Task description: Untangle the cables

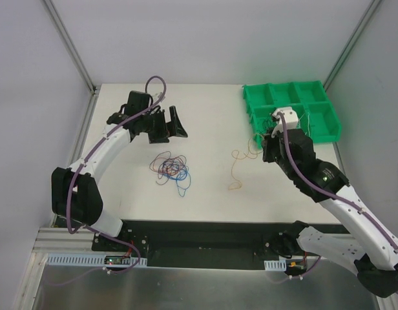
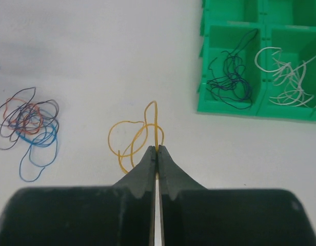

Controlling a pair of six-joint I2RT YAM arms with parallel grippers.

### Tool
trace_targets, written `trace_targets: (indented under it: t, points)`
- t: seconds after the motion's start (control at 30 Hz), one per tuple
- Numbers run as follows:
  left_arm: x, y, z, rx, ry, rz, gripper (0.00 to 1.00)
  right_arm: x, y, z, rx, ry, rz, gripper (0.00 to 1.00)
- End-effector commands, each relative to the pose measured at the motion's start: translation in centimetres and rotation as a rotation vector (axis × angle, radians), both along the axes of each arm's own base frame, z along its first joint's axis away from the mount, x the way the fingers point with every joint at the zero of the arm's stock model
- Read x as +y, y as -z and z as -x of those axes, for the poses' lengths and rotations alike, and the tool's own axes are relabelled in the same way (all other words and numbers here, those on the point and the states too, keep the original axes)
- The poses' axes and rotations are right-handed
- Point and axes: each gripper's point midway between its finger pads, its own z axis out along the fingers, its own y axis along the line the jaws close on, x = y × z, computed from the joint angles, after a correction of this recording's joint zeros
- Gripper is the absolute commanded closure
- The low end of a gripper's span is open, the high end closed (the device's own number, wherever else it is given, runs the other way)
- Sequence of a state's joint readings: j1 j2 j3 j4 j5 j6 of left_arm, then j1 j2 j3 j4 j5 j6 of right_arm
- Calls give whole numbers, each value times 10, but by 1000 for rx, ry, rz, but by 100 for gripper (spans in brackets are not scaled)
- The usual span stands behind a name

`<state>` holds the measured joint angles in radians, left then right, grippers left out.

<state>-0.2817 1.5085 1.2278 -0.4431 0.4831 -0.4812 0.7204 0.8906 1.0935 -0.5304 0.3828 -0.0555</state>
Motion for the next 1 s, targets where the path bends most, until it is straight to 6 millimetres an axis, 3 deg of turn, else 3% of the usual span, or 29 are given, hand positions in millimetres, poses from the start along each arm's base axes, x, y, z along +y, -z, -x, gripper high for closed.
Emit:
trace_targets:
  t: [0.0,0.13,0.23,0.3,0.4,0.47,0.6,0.77,0.87,0.97]
  points:
    - [-26,-53,0,-108,140,98,5,-41,-39,-6,-81,189,6,99]
    - [-35,-66,-7,-165,190,99,4,-72,-67,-20,-111,331,44,100]
    - [-39,-66,1,-148,225,120,4,-96,-86,-36,-101,437,19,100]
    - [-41,-60,6,-161,235,92,4,-114,-108,-47,-116,495,-32,100]
    - [-46,-50,12,-140,262,86,5,-143,-162,-58,-208,591,-71,99]
    - [-50,-52,19,-128,294,115,5,-164,-187,-64,-260,664,-50,99]
    - [-46,-42,16,-120,279,90,5,-207,-215,-88,-362,786,-55,99]
    - [-52,-32,20,-67,305,123,5,-247,-224,-134,-416,855,-58,100]
    - [-53,-26,17,-47,306,125,5,-263,-208,-162,-389,867,-75,100]
    - [-55,-24,19,-27,319,141,6,-272,-177,-187,-342,871,-39,100]
